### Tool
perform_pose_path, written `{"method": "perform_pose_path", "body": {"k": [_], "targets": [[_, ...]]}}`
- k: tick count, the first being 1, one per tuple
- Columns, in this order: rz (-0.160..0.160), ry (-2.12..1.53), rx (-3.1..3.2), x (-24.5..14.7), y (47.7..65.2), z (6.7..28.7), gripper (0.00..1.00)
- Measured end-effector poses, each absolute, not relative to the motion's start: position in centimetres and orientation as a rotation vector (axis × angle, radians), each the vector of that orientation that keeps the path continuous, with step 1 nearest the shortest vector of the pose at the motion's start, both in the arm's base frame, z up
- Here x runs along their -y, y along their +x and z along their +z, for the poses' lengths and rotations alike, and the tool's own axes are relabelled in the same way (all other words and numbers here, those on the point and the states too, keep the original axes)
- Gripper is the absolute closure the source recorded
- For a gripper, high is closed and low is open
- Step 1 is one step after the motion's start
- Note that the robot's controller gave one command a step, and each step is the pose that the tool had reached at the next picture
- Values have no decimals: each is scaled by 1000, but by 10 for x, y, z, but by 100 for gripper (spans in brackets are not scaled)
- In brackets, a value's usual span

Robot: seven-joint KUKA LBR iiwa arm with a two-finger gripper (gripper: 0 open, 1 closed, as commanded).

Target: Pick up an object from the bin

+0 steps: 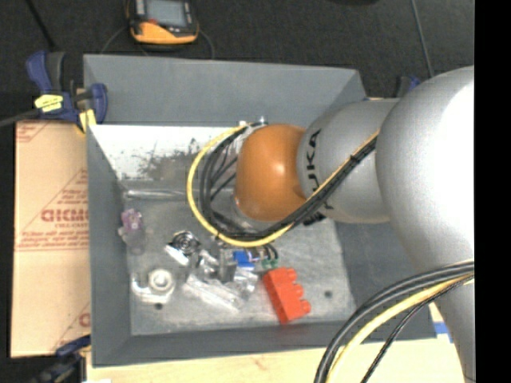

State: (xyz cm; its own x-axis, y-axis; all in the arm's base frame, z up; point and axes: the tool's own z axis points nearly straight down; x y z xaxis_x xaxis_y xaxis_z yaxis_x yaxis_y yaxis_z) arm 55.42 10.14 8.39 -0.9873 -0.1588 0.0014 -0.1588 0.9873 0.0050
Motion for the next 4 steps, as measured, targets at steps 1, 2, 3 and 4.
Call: {"method": "perform_pose_path", "body": {"k": [1, 2, 3, 4], "targets": [[3, -98, 3119, -106, 571, 81, 100], [-2, -240, 3136, -108, 568, 119, 100], [-2, -294, 3130, -110, 566, 139, 100], [-3, -265, 3136, -108, 544, 240, 100]]}}
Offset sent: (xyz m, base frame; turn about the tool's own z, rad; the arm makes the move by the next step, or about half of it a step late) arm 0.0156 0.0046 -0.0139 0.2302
